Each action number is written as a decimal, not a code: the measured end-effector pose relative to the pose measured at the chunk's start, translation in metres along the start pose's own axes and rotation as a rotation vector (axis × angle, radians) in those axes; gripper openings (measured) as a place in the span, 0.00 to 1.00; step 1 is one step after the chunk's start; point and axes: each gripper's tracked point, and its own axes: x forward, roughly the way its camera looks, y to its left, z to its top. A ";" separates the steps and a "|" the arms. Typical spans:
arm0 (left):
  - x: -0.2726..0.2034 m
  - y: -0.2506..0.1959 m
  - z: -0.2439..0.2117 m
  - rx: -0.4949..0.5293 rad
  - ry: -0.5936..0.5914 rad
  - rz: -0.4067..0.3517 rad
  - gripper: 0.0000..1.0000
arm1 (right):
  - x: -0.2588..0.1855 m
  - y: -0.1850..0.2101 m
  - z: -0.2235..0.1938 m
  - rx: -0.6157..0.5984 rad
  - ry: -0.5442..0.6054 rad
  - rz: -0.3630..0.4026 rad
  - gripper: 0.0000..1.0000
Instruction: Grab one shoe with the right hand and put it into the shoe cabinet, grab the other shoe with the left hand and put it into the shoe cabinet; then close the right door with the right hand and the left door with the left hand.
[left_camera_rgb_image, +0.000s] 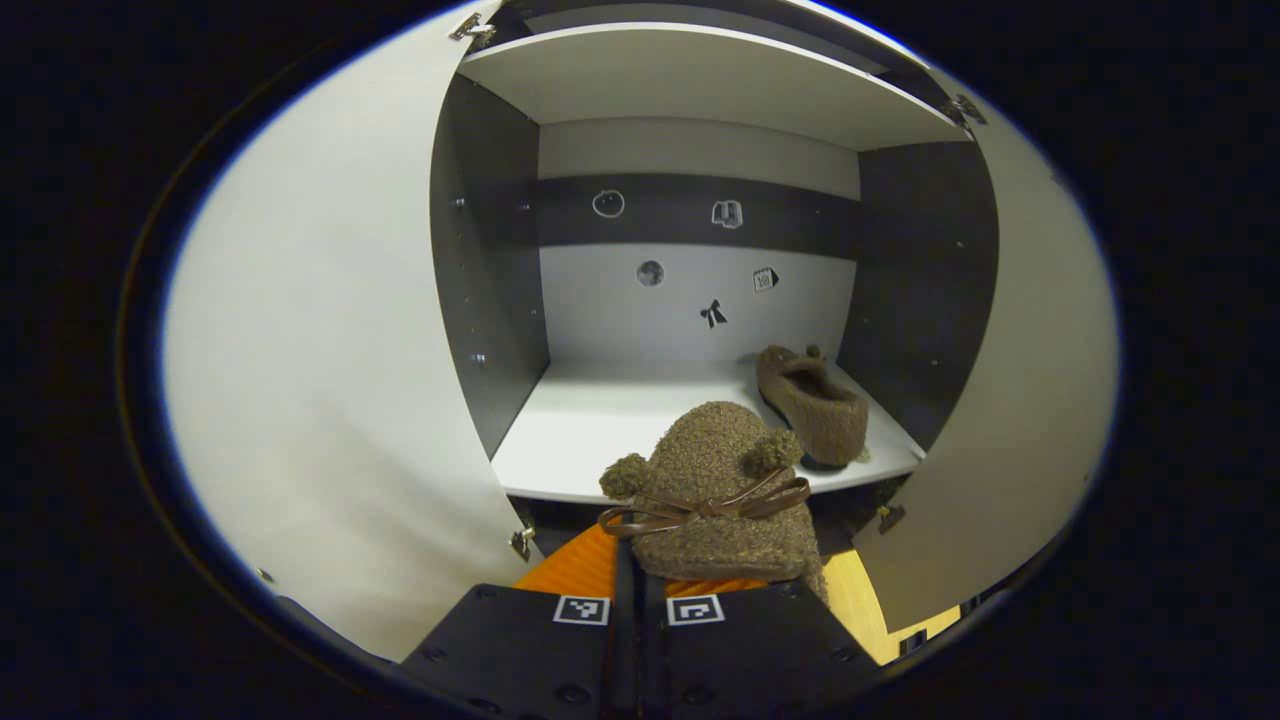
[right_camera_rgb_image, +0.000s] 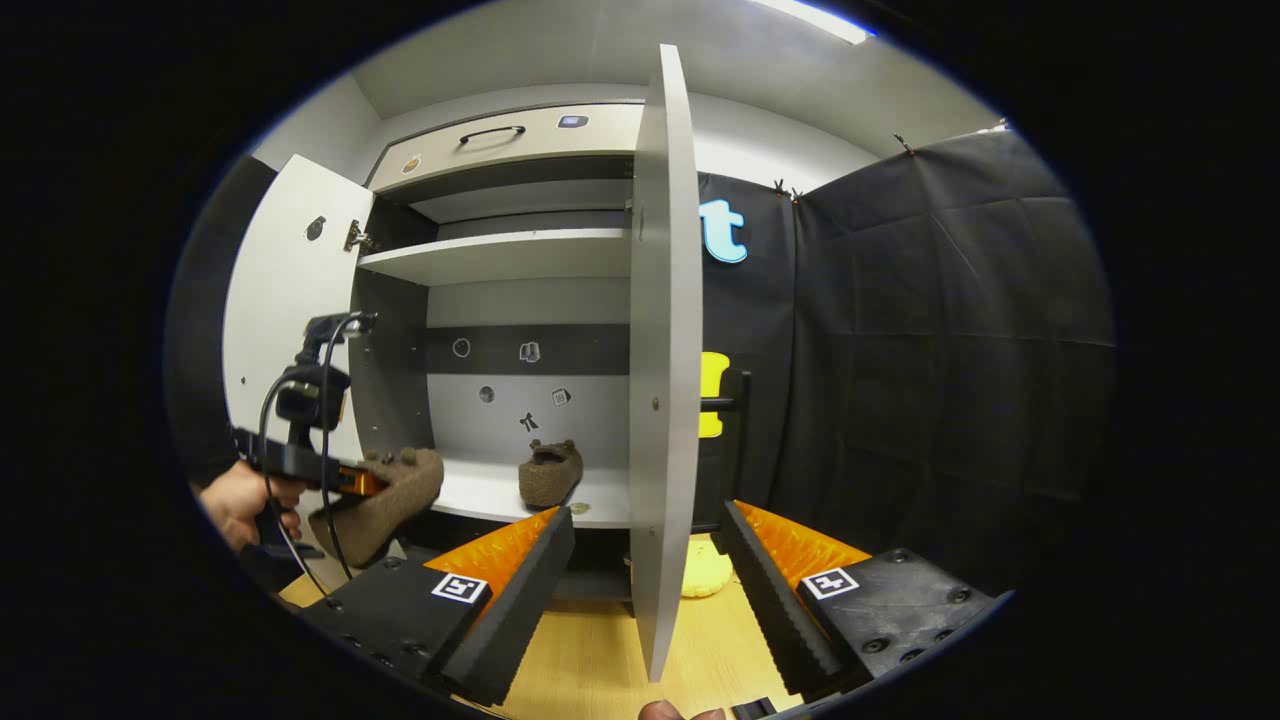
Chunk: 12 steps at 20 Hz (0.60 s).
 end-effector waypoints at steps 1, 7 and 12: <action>0.011 0.002 0.014 -0.006 -0.009 0.011 0.07 | 0.001 -0.005 -0.001 -0.004 -0.002 -0.006 0.98; 0.082 0.018 0.074 -0.044 -0.015 0.055 0.06 | 0.000 -0.032 -0.008 -0.022 0.003 -0.045 0.98; 0.153 0.022 0.077 -0.081 0.072 0.073 0.06 | -0.003 -0.057 -0.011 -0.041 0.010 -0.094 0.98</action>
